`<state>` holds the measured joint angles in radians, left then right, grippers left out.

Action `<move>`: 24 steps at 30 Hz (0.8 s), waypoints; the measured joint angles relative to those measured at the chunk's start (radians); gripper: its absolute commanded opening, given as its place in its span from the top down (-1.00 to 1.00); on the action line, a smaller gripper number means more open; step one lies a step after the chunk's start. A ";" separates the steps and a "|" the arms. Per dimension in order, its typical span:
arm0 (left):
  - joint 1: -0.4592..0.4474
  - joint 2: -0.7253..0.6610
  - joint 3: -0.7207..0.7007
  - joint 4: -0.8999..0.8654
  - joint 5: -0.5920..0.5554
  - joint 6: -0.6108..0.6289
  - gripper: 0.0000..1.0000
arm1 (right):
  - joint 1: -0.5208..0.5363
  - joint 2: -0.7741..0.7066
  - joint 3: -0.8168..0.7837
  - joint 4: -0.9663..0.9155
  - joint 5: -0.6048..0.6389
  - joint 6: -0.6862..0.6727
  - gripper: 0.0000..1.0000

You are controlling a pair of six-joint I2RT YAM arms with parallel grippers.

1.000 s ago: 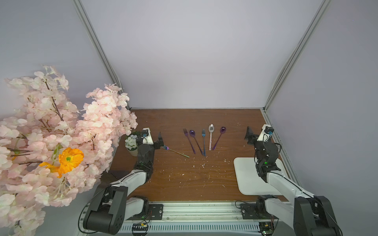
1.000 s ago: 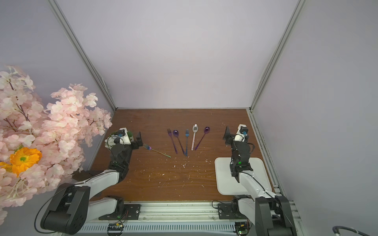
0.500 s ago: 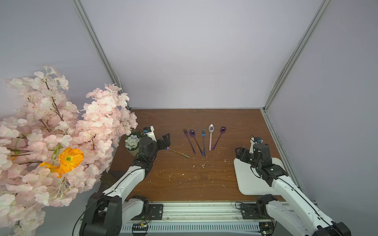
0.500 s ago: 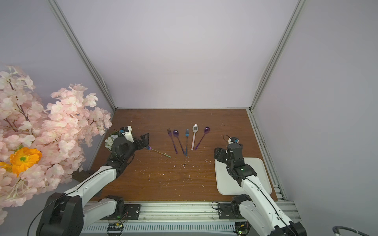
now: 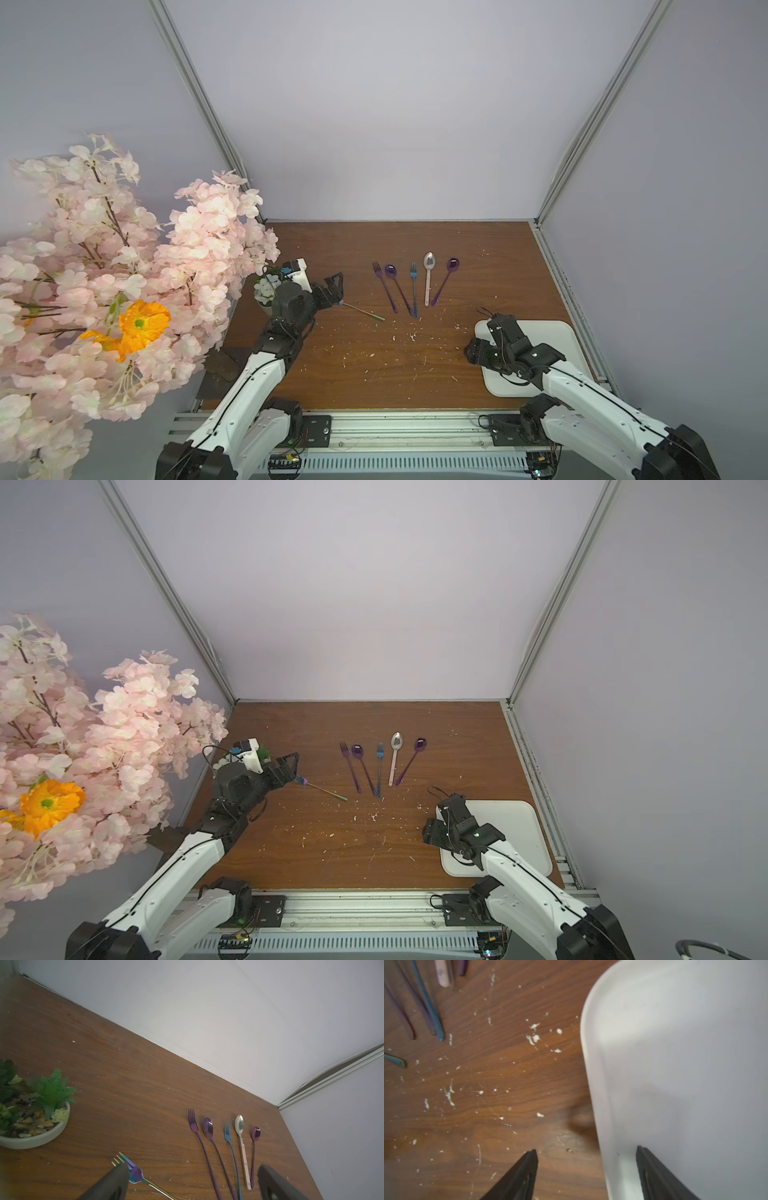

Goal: Set the spoon and fork side by side
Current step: Move the tray to the center of the board.

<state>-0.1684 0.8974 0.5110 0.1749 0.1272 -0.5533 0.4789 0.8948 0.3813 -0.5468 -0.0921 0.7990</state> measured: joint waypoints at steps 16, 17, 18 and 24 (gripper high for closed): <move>0.000 -0.097 0.001 -0.088 -0.085 -0.004 -0.97 | 0.435 0.534 0.188 0.593 -0.220 0.182 -0.58; 0.000 -0.095 0.001 -0.089 -0.083 -0.004 -0.97 | 0.455 0.573 0.217 0.612 -0.234 0.181 -0.59; 0.000 -0.093 0.001 -0.089 -0.080 -0.004 -0.97 | 0.473 0.609 0.244 0.626 -0.249 0.181 -0.59; 0.000 -0.070 0.009 -0.098 -0.056 -0.004 -0.97 | 0.473 0.604 0.277 0.562 -0.282 0.169 -0.59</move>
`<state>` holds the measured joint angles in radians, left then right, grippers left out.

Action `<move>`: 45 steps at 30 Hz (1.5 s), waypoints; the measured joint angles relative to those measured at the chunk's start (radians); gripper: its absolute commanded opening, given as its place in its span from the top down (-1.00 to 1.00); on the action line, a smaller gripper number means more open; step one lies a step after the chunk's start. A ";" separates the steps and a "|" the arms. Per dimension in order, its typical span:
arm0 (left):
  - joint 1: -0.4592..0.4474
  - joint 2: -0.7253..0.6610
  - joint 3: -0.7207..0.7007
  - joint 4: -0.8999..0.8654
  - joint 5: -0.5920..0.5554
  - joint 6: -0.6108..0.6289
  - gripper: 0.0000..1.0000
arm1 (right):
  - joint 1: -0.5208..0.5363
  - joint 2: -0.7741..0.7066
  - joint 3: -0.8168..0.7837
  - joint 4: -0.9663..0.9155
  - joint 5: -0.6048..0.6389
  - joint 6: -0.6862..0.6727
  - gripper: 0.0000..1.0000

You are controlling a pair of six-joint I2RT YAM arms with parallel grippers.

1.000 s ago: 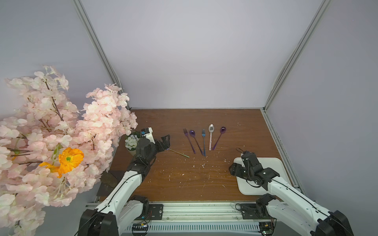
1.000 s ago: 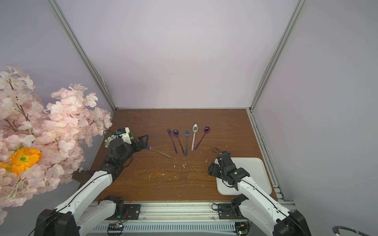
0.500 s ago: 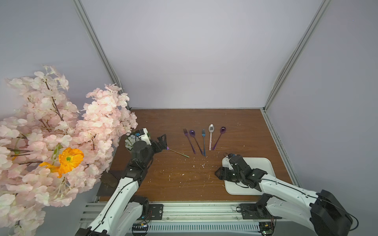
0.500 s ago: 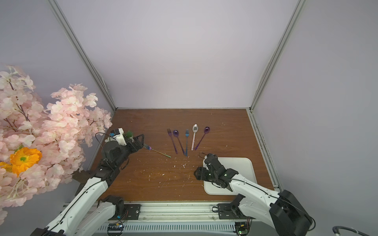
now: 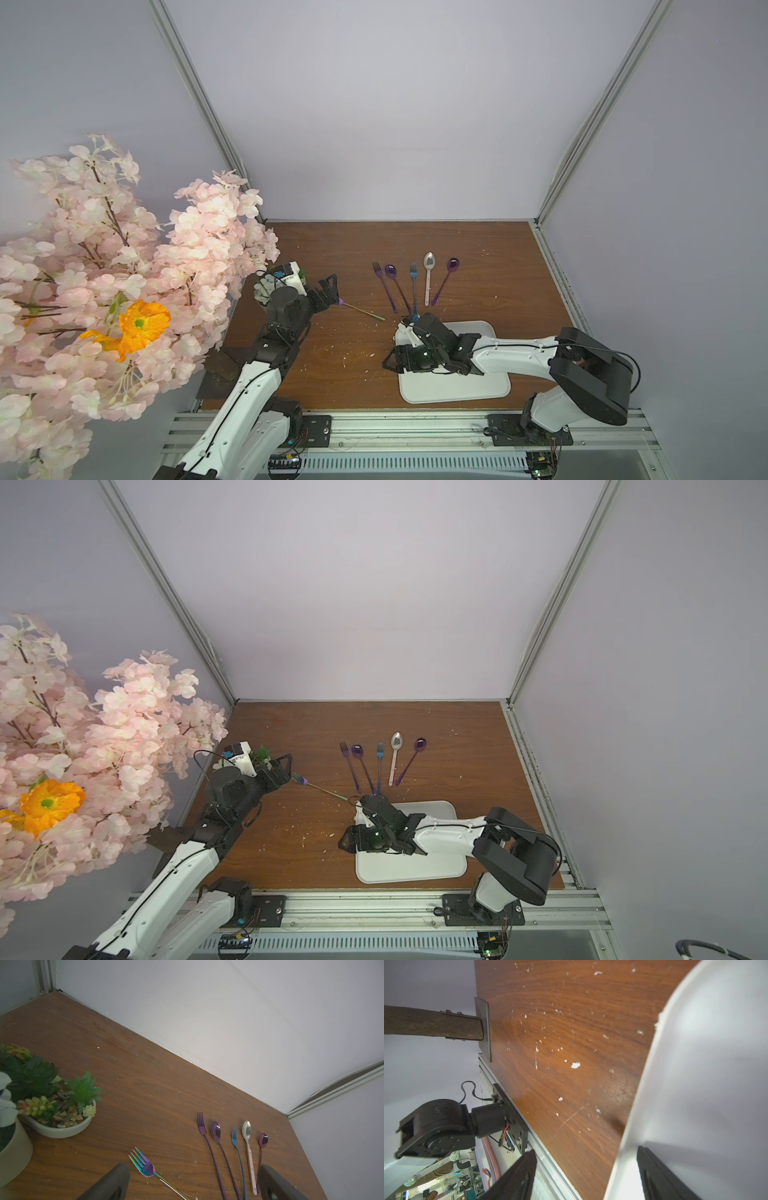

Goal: Set the spoon and fork side by side
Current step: Move the tray to the center of the board.

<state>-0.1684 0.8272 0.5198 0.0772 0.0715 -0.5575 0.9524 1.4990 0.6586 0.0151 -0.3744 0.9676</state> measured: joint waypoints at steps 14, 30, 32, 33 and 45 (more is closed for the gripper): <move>0.000 0.076 0.046 -0.039 0.058 -0.004 -0.97 | -0.793 -0.237 0.060 -0.447 0.132 -0.432 -0.73; 0.000 0.052 0.061 -0.048 0.039 -0.003 -0.97 | -0.932 -0.300 -0.090 -0.625 0.056 -0.497 -0.70; 0.000 0.049 0.060 -0.050 0.040 -0.004 -0.97 | -0.916 -0.346 -0.105 -0.654 0.050 -0.480 -0.71; 0.000 0.047 0.059 -0.050 0.041 -0.005 -0.97 | -0.912 -0.362 -0.107 -0.667 0.047 -0.473 -0.70; 0.000 0.040 0.002 -0.060 0.075 -0.015 -0.97 | -0.753 -0.361 -0.140 -0.599 -0.027 -0.367 -0.69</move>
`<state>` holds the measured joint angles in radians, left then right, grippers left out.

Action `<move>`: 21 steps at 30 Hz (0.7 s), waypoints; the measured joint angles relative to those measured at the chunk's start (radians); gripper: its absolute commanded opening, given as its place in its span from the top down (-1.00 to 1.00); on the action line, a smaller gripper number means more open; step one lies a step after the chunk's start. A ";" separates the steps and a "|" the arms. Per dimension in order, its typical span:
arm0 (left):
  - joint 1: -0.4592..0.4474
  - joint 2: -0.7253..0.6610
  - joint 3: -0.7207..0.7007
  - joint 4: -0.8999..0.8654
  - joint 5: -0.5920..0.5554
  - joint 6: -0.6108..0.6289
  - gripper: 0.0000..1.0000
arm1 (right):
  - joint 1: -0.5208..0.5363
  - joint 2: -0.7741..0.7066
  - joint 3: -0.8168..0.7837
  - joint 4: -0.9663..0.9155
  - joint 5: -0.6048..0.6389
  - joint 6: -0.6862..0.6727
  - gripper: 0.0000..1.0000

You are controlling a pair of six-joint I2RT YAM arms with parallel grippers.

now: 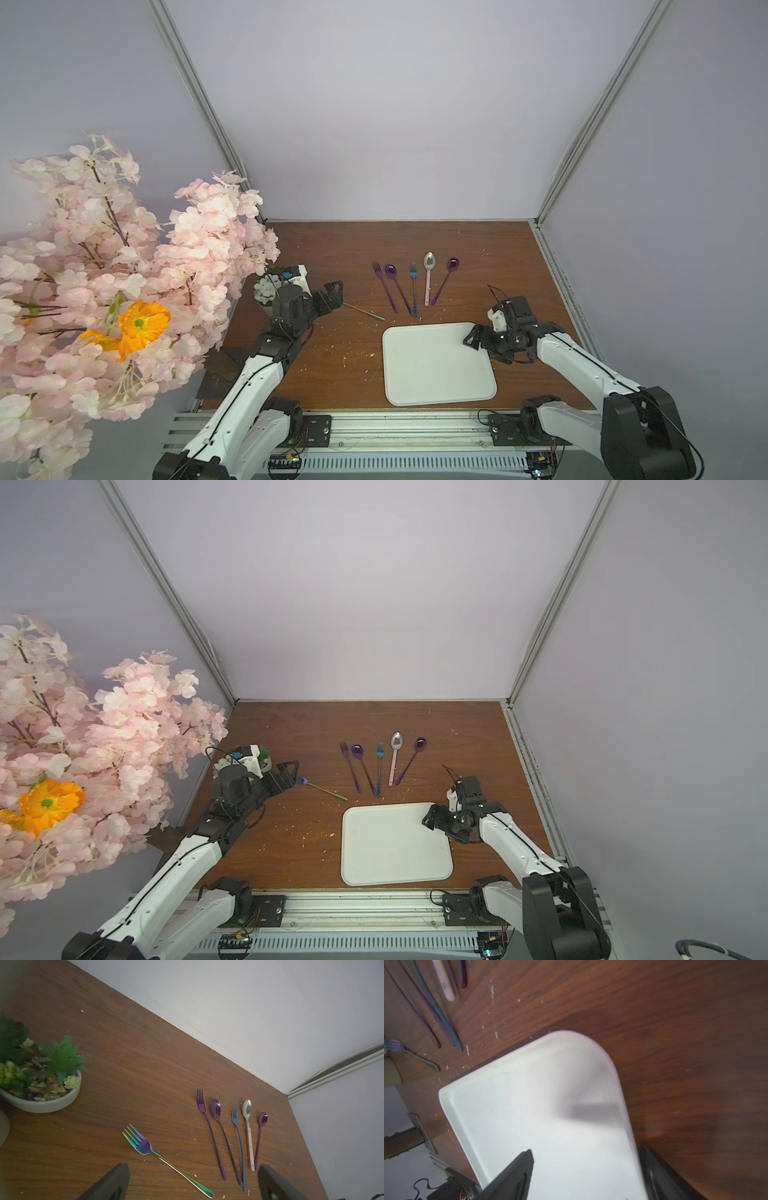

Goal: Set the spoon and fork side by side
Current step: Move the tray to the center of the board.

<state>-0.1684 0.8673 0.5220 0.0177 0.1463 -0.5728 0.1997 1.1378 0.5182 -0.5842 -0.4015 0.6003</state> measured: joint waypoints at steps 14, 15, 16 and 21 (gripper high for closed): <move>0.000 -0.026 -0.007 0.004 0.000 -0.015 -0.97 | 0.127 -0.084 -0.074 0.129 0.040 0.225 -0.71; 0.000 -0.015 -0.010 0.006 0.008 -0.021 -0.97 | 0.128 -0.069 -0.051 0.104 0.075 0.206 -0.72; 0.000 -0.006 -0.014 0.009 0.016 -0.028 -0.97 | 0.128 -0.054 -0.027 0.087 0.104 0.188 -0.72; -0.014 0.026 -0.058 0.024 0.112 -0.083 -0.97 | 0.128 0.008 0.067 0.073 0.169 0.111 -0.71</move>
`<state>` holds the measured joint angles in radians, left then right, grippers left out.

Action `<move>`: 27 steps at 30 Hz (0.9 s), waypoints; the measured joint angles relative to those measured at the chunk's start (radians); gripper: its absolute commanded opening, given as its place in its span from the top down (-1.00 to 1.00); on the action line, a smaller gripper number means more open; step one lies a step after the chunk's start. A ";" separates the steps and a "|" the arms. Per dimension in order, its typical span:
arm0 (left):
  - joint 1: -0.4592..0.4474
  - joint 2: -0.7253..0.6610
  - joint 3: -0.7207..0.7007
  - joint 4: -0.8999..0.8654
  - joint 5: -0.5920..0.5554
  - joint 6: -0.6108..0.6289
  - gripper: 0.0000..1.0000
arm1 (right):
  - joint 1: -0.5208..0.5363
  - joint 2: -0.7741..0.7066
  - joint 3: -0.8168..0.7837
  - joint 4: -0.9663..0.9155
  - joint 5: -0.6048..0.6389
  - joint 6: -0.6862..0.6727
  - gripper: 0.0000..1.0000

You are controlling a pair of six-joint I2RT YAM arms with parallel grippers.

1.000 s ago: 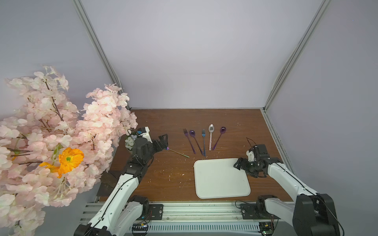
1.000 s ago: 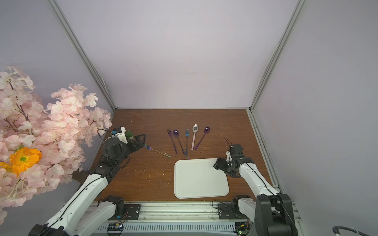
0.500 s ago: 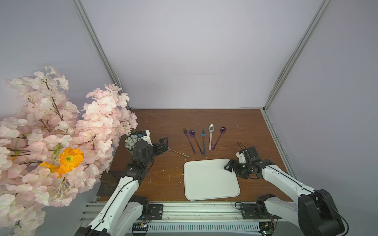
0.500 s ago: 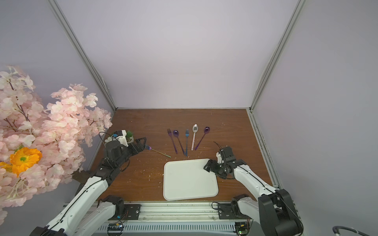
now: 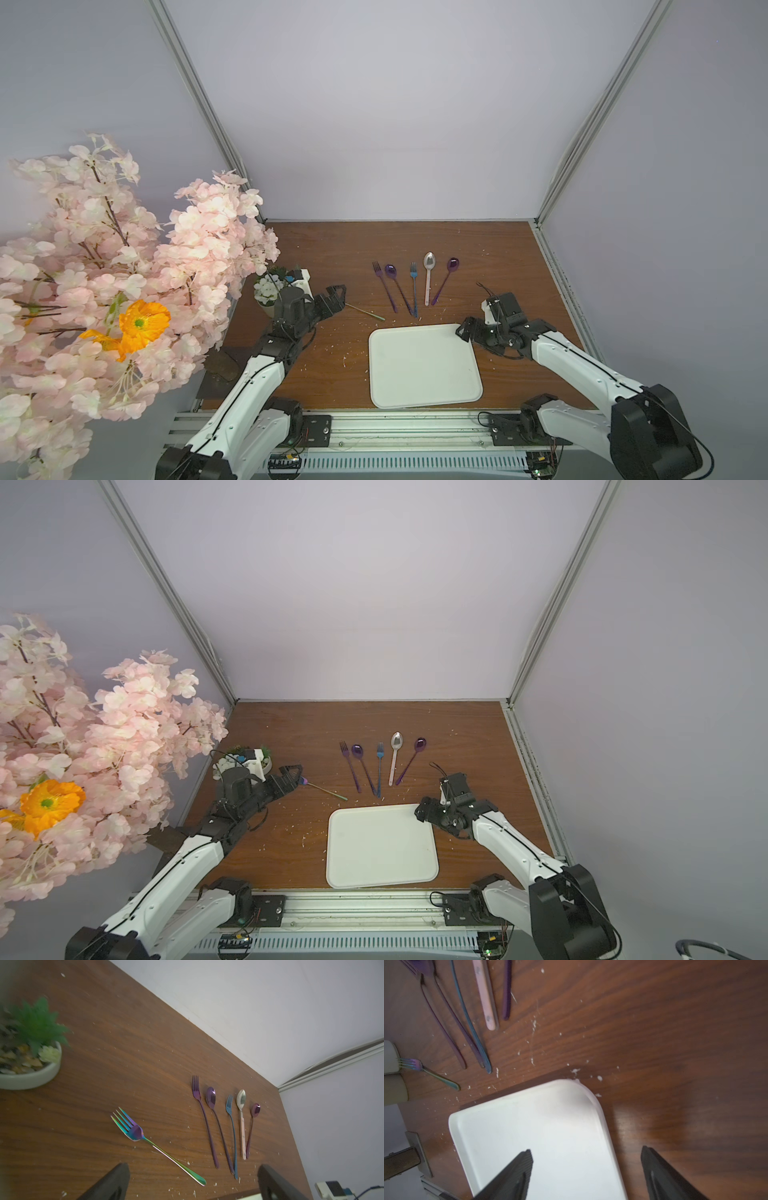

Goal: Set the spoon and fork side by side
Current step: Move the tray to the center of the board.

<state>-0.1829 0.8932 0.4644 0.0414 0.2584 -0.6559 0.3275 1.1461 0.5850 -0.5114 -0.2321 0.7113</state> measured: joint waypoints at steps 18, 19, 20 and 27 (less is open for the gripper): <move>-0.278 0.169 -0.126 0.004 0.336 -0.151 -0.97 | 0.000 0.056 -0.026 0.021 -0.051 -0.095 -0.69; -0.282 0.186 -0.126 0.007 0.342 -0.151 -0.97 | 0.000 0.056 -0.032 0.025 -0.057 -0.095 -0.69; -0.286 0.204 -0.126 0.012 0.348 -0.152 -0.97 | 0.000 0.056 -0.036 0.027 -0.061 -0.094 -0.69; -0.296 0.301 -0.113 0.076 0.380 -0.156 -0.97 | 0.000 0.055 -0.040 0.055 -0.092 -0.093 -0.68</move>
<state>-0.4786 1.1942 0.3511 0.1169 0.6380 -0.8124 0.3279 1.2007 0.5449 -0.4568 -0.3244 0.6178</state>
